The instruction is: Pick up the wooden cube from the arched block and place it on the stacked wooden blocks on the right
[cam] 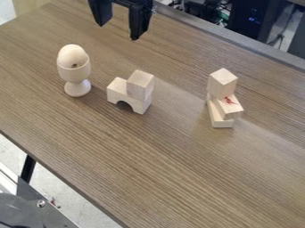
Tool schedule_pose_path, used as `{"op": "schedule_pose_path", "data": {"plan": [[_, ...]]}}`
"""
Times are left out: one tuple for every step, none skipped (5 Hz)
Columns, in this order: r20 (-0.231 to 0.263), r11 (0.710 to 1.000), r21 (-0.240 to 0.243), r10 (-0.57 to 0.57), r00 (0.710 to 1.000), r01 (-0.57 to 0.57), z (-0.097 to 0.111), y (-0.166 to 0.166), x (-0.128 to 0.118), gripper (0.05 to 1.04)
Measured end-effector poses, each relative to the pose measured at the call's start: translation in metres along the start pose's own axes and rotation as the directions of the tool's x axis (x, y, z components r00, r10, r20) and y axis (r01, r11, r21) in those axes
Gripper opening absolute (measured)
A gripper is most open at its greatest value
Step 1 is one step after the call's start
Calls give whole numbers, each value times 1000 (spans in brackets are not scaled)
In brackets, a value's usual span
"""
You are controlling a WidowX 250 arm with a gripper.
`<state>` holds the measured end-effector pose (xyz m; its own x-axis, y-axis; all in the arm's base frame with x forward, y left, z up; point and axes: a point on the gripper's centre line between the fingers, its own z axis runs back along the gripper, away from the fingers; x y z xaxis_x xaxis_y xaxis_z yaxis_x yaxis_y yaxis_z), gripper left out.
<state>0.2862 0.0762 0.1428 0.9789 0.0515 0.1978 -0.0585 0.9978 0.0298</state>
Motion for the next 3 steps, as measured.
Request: {"op": "schedule_pose_path", "data": {"plan": [[-30,1000,-6,2,1000,-2,-8,-1,-5,999],[-63,1000,-9,23,998,-24,-16,-9,-12,999],[-87,1000,-15,14,996,-15,-23,-24,-18,999]]}}
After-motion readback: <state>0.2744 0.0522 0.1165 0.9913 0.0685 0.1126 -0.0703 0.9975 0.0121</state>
